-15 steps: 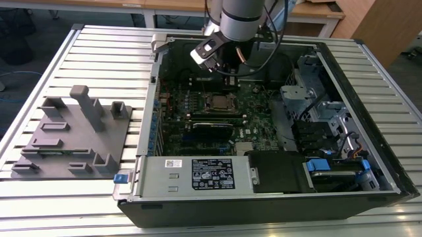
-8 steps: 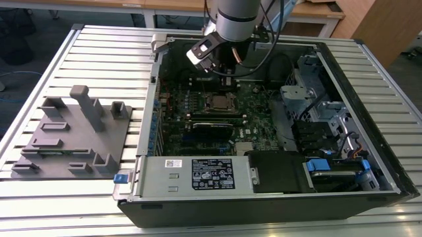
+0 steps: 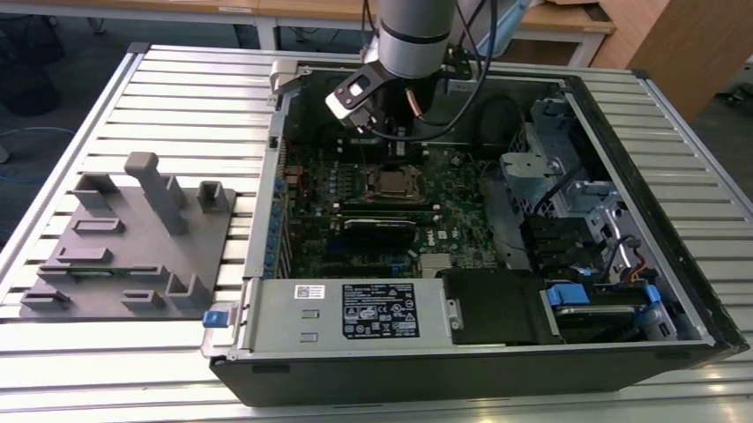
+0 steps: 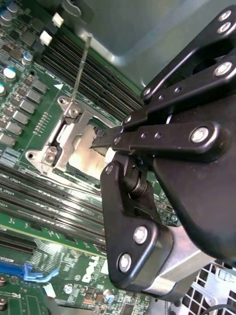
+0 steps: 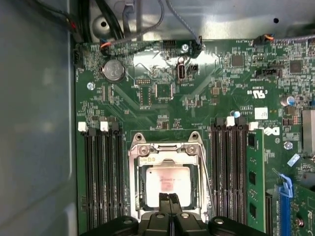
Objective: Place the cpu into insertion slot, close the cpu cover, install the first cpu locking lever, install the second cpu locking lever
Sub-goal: 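Close the cpu cover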
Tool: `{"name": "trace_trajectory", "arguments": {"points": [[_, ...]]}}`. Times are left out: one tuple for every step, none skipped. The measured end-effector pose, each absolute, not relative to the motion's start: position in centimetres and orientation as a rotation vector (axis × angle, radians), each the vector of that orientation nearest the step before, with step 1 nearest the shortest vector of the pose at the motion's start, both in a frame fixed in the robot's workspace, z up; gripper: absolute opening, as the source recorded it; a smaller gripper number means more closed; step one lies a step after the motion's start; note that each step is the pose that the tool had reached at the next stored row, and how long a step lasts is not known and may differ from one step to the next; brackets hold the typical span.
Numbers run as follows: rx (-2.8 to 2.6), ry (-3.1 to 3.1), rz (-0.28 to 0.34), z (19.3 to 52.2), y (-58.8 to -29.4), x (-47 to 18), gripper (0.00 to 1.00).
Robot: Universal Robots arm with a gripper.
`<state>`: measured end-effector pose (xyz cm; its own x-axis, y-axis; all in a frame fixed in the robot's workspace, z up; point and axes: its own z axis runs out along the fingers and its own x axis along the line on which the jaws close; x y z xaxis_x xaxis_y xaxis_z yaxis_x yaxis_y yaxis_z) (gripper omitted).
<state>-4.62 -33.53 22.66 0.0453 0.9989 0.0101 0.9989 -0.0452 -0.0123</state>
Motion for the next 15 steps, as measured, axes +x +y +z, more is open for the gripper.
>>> {"name": "trace_trajectory", "arguments": {"points": [[-2.260,-2.160,0.002,22.59,-33.53,-4.73,0.10],[-2.260,-2.160,0.002,22.52,-33.53,-4.79,0.10],[-2.260,-2.160,0.002,22.44,-33.53,-4.79,0.10],[-2.259,-2.160,0.002,22.36,-33.53,-4.79,0.10],[-2.259,-2.160,0.002,22.26,-33.53,-4.79,0.10],[-2.259,-2.160,0.002,22.17,-33.53,-4.79,0.10],[-2.259,-2.160,0.002,22.08,-33.53,-4.79,0.10],[-2.259,-2.160,0.002,22.01,-33.53,-4.79,0.10],[-2.259,-2.160,0.002,21.94,-33.53,-4.79,0.10],[-2.259,-2.160,0.002,21.88,-33.53,-4.79,0.10],[-2.259,-2.160,0.002,21.86,-33.53,-4.79,0.10],[-2.259,-2.160,0.002,21.85,-33.54,-4.77,0.10],[-2.259,-2.160,0.002,21.84,-33.53,-4.75,0.10],[-2.259,-2.160,0.002,21.84,-33.53,-4.75,0.10],[-2.259,-2.160,0.002,21.83,-33.53,-4.75,0.10]]}}
